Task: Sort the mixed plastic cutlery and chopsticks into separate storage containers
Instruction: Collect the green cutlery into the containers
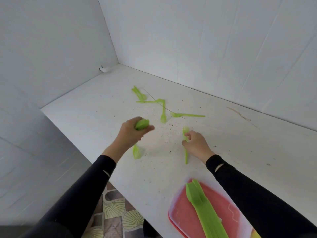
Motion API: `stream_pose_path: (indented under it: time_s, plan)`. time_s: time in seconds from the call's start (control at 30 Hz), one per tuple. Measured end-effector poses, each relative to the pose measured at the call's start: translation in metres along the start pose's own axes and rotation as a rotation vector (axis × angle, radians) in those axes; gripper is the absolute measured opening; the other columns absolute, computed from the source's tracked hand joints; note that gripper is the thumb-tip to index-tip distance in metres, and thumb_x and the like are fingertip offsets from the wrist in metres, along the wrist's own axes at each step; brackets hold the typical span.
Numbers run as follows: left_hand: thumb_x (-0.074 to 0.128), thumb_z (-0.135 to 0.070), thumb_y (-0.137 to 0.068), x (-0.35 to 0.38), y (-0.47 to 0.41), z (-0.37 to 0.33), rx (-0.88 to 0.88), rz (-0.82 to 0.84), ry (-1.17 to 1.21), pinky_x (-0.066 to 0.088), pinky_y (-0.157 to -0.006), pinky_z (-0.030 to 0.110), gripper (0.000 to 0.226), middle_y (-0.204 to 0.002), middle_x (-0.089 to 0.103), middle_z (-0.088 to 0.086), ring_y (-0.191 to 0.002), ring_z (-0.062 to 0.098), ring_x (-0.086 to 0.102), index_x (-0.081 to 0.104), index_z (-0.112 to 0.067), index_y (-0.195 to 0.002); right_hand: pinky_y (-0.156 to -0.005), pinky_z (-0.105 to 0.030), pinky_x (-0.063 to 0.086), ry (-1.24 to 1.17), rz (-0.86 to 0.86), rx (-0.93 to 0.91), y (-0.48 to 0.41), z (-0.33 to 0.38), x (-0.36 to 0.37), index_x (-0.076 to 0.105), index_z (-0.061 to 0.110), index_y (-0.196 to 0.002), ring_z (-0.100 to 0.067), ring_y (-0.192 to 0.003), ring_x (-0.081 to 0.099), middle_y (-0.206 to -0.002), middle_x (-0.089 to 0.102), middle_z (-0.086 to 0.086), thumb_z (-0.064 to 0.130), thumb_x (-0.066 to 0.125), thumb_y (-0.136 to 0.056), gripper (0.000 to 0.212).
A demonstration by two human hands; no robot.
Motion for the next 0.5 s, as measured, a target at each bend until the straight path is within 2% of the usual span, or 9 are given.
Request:
stream_pose_path:
  time_s: [0.1, 0.17, 0.23, 0.33, 0.43, 0.5]
  plan:
    - [0.082, -0.033, -0.077, -0.001, -0.021, 0.033, 0.093, 0.23, -0.437, 0.049, -0.08, 0.029, 0.025, -0.087, 0.063, -0.008, -0.09, 0.016, 0.062, 0.064, -0.022, -0.089, -0.086, -0.034, 0.046, 0.108, -0.096, 0.012, -0.013, 0.008, 0.006, 0.051, 0.009, -0.13, -0.028, -0.11, 0.055, -0.119, 0.056, -0.012, 0.022, 0.056, -0.095, 0.037]
    - [0.081, -0.023, -0.078, 0.001, -0.029, 0.056, 0.114, 0.41, -0.603, 0.045, -0.089, 0.031, 0.031, -0.1, 0.06, -0.009, -0.103, 0.018, 0.058, 0.066, -0.024, -0.105, -0.078, -0.031, 0.046, 0.169, -0.125, 0.027, -0.018, 0.01, 0.009, 0.053, 0.009, -0.126, -0.026, -0.103, 0.058, -0.114, 0.061, -0.01, 0.025, 0.055, -0.097, 0.034]
    - [0.079, -0.016, -0.079, 0.003, -0.032, 0.077, 0.136, 0.599, -0.702, 0.041, -0.093, 0.029, 0.041, -0.112, 0.058, -0.008, -0.11, 0.017, 0.054, 0.064, -0.023, -0.117, -0.076, -0.031, 0.046, 0.201, -0.12, 0.043, -0.025, 0.011, 0.014, 0.054, 0.009, -0.124, -0.025, -0.099, 0.06, -0.112, 0.061, -0.008, 0.025, 0.058, -0.096, 0.033]
    - [0.077, -0.018, -0.081, 0.007, -0.032, 0.098, 0.228, 0.763, -0.717, 0.043, -0.099, 0.031, 0.04, -0.12, 0.057, -0.008, -0.113, 0.014, 0.055, 0.066, -0.025, -0.119, -0.079, -0.029, 0.047, 0.115, -0.111, 0.071, -0.037, 0.021, 0.023, 0.055, 0.008, -0.124, -0.022, -0.097, 0.06, -0.11, 0.06, -0.006, 0.017, 0.061, -0.093, 0.032]
    - [0.076, -0.025, -0.083, 0.012, -0.037, 0.102, 0.33, 0.788, -0.607, 0.045, -0.093, 0.025, 0.032, -0.111, 0.059, -0.016, -0.104, 0.007, 0.058, 0.069, -0.029, -0.113, -0.073, -0.022, 0.042, -0.05, -0.1, 0.056, -0.046, 0.04, 0.034, 0.06, 0.006, -0.118, -0.016, -0.09, 0.057, -0.098, 0.059, -0.001, 0.016, 0.067, -0.09, 0.03]
    - [0.074, -0.026, -0.085, 0.014, -0.046, 0.101, 0.397, 0.766, -0.576, 0.047, -0.088, 0.028, 0.024, -0.106, 0.061, -0.012, -0.097, 0.008, 0.059, 0.07, -0.024, -0.108, -0.07, -0.018, 0.042, -0.147, -0.069, 0.035, -0.048, 0.053, 0.045, 0.063, 0.009, -0.114, -0.012, -0.087, 0.058, -0.095, 0.061, 0.0, 0.02, 0.07, -0.089, 0.029]
Point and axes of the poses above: each hand's wrist, its own y-axis away from the middle knuckle, its own x-axis out of the palm, z = x × y, the point moved 6 cm from there along -y, towards the middle knuckle
